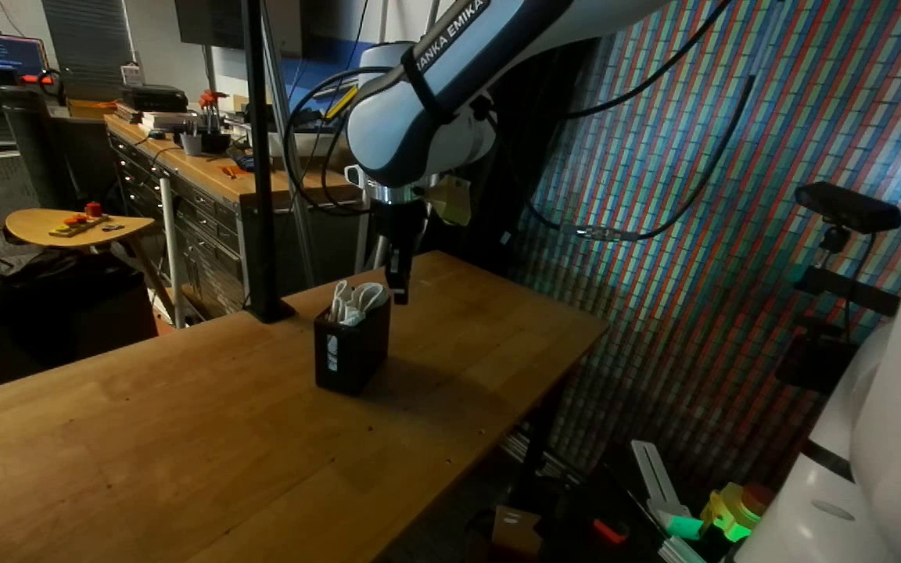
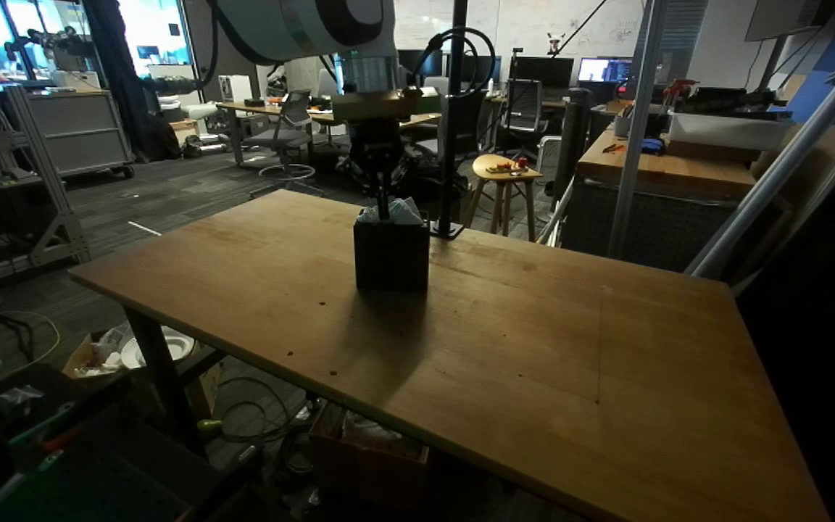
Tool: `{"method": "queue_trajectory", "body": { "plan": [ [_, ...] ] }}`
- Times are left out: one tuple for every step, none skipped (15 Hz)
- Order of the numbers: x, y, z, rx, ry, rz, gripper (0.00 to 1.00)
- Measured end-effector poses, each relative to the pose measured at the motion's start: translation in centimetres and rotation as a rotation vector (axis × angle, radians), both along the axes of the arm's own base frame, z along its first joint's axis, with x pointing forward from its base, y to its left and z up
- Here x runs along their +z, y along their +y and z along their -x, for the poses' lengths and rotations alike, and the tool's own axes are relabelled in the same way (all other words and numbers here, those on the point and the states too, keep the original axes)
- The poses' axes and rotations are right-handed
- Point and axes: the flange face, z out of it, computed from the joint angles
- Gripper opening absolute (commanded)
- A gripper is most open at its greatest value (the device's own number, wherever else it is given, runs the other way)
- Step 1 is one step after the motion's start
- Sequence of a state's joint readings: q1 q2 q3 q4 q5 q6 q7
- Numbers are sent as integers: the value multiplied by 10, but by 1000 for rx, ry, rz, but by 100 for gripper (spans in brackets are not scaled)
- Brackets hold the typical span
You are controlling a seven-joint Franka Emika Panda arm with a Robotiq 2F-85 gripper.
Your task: Put the towel in the box
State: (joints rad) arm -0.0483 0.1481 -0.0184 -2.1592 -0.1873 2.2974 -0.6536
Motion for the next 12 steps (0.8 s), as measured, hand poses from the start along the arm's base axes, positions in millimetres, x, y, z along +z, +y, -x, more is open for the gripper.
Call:
{"method": "queue_trajectory", "body": {
  "plan": [
    [-2, 0, -4, 3, -1, 0, 6],
    [-4, -1, -8, 5, -2, 0, 6],
    [-6, -2, -12, 6, -2, 0, 6],
    [-7, -3, -16, 7, -4, 0, 6],
    [-7, -4, -20, 6, -6, -1, 6],
    [-8, -6, -25, 6, -8, -1, 6],
    [-9, -7, -29, 6, -11, -1, 6],
    [-9, -8, -34, 6, -14, -3, 6],
    [-9, -9, -39, 7, -18, -4, 6],
    [-9, -10, -45, 8, -24, -5, 6],
    [-8, -10, -50, 9, -29, -7, 6],
    [-7, -9, -56, 11, -34, -9, 6]
  ]
}}
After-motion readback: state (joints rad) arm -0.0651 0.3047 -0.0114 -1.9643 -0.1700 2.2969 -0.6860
